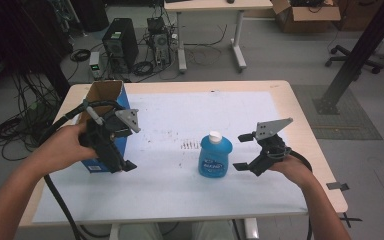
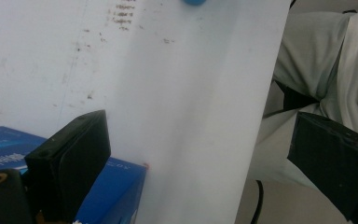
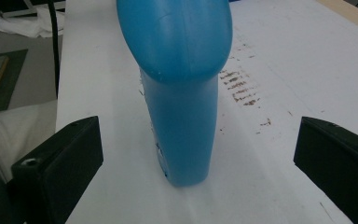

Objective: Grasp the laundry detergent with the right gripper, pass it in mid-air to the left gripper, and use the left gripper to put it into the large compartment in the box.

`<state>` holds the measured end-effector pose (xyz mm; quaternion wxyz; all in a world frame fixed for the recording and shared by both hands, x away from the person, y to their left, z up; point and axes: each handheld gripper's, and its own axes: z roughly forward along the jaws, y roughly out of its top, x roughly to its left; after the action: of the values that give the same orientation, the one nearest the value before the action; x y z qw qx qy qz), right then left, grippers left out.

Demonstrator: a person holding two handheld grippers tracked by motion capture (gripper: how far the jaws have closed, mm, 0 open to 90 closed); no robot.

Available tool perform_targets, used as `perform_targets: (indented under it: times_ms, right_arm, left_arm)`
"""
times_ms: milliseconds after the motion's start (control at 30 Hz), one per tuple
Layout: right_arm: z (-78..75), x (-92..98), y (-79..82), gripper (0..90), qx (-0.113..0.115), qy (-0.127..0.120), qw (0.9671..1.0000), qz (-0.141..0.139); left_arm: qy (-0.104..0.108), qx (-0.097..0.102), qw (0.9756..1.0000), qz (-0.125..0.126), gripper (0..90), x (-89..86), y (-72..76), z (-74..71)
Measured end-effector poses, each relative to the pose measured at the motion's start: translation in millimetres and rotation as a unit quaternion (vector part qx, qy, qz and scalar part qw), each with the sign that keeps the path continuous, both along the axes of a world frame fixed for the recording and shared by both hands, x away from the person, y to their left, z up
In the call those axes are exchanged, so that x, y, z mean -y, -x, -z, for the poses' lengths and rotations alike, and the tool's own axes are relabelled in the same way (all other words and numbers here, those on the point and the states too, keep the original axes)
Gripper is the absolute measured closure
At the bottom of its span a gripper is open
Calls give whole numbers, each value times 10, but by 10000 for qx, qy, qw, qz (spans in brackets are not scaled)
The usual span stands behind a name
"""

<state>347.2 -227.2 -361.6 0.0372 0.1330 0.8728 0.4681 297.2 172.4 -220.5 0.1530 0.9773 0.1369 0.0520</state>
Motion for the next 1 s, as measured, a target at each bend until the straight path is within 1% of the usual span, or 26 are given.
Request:
perform_targets:
  times_ms: [100,233,400,667,1000]
  right_arm:
    - [32,-45,-8,10,1,8,10000,-35]
    - [70,-95,-21,13,-4,6,10000,-84]
    - [118,-150,-43,14,-18,-76,9999,-134]
    - [209,-226,-51,15,-56,-151,9997,-190]
    - [252,-295,-78,18,-67,-222,9994,-244]
  left_arm:
    - [2,-3,10000,-16,58,-8,0,7]
    - [-50,-28,10000,-4,58,-6,4,20]
    - [-49,-21,10000,-33,58,-10,3,9]
    - [-76,-29,10000,-1,58,4,-12,16]
    - [-75,-41,10000,-23,58,-5,-20,26]
